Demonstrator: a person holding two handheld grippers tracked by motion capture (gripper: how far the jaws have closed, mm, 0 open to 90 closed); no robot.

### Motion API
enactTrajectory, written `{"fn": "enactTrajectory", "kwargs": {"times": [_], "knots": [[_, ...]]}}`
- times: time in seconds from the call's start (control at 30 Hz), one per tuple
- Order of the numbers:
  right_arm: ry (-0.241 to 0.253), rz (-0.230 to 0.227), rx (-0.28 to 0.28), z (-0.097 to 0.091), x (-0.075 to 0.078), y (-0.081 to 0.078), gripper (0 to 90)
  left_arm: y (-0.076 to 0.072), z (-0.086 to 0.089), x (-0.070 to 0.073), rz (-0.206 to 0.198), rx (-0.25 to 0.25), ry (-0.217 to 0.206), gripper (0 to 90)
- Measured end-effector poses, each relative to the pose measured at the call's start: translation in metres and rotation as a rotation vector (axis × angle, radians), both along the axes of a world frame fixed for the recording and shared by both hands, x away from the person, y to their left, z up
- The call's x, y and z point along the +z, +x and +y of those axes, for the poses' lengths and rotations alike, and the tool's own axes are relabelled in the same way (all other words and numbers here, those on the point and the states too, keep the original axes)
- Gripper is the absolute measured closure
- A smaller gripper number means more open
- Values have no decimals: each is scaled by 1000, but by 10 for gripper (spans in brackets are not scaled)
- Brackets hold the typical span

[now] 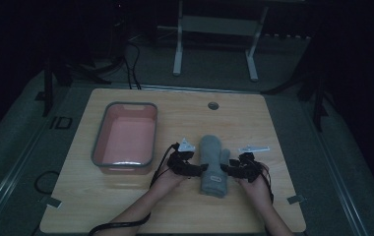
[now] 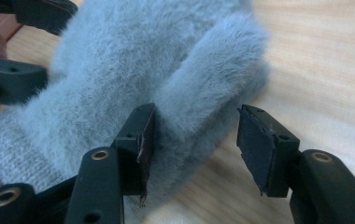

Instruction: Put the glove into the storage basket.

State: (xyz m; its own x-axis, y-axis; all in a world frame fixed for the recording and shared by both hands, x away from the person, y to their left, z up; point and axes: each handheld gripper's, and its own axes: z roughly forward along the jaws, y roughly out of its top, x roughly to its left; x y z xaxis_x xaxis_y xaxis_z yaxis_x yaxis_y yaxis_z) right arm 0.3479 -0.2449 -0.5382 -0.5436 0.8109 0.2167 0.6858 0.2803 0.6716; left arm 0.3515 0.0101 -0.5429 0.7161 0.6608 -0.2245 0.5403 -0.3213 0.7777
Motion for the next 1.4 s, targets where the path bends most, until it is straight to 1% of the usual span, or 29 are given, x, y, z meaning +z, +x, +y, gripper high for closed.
{"fn": "enactTrajectory", "kwargs": {"times": [0.07, 0.1, 0.2, 0.23, 0.27, 0.3, 0.33, 0.37, 0.4, 0.47, 0.5, 0.53, 0.57, 0.63, 0.67, 0.7, 0.73, 0.8, 0.87, 0.97, 1.03, 1.07, 1.1, 1.13, 1.2, 1.23, 1.3, 1.37, 1.4], "knots": [[22, 36, 5, -2, -4, 2, 465, 4, -2, -2, 25, -3, 5, 237], [24, 43, 9, -2, -5, 4, 465, 6, -2, -2, 31, -3, 3, 237], [25, 58, 28, -1, -7, 7, 464, 12, -6, -8, 51, -5, 28, 236], [25, 58, 28, -1, -7, 7, 464, 12, -6, -8, 51, -5, 28, 237], [32, 72, 41, -1, -8, 9, 463, 16, -8, -10, 71, -7, 25, 237], [39, 90, 49, -2, -9, 11, 457, 17, -9, -12, 75, -11, 25, 236], [38, 94, 58, -3, -9, 12, 457, 19, -10, -13, 78, -17, 30, 236], [32, 92, 67, -2, -8, 13, 458, 22, -11, -15, 82, -38, 38, 237], [15, 90, 81, -2, -8, 14, 477, 23, -12, -15, 83, -42, 38, 237], [19, 95, 94, -1, -8, 14, 557, 27, -14, -17, 99, -55, 33, 237], [20, 94, 103, 1, -9, 13, 576, 28, -14, -18, 104, -59, 28, 237], [16, 87, 109, 1, -9, 14, 591, 30, -14, -18, 101, -62, 28, 237], [21, 95, 111, 1, -9, 14, 613, 30, -15, -18, 97, -69, 30, 238], [27, 100, 114, 0, -9, 14, 621, 31, -16, -18, 94, -74, 33, 252], [27, 100, 119, 0, -9, 15, 636, 32, -17, -19, 98, -96, 12, 252], [32, 111, 122, -1, -9, 16, 660, 33, -18, -19, 103, -102, 7, 346], [31, 112, 123, -1, -9, 16, 668, 34, -19, -18, 115, -99, 4, 364], [35, 117, 121, -1, -9, 16, 682, 35, -22, -18, 143, -109, -14, 463], [43, 125, 118, -1, -10, 16, 698, 35, -23, -20, 166, -105, -36, 537], [45, 114, 115, -1, -10, 15, 726, 36, -23, -22, 197, -100, -71, 643], [43, 105, 116, -1, -9, 14, 736, 35, -23, -22, 190, -105, -74, 707], [43, 98, 114, 0, -9, 13, 746, 34, -23, -20, 168, -111, -59, 707], [49, 84, 108, 0, -9, 11, 769, 33, -23, -19, 155, -114, -53, 753], [49, 76, 108, 0, -9, 10, 775, 32, -24, -17, 143, -114, -50, 769], [75, 75, 99, -1, -7, 9, 791, 31, -23, -15, 138, -112, -51, 786], [78, 66, 109, -1, -6, 9, 794, 30, -23, -13, 135, -115, -54, 791], [92, 67, 112, -2, -3, 8, 800, 29, -21, -10, 130, -119, -59, 795], [87, 60, 120, -2, 0, 7, 805, 28, -19, -6, 133, -123, -68, 799], [89, 58, 122, -1, 2, 7, 806, 27, -18, -3, 127, -124, -68, 801]]}}
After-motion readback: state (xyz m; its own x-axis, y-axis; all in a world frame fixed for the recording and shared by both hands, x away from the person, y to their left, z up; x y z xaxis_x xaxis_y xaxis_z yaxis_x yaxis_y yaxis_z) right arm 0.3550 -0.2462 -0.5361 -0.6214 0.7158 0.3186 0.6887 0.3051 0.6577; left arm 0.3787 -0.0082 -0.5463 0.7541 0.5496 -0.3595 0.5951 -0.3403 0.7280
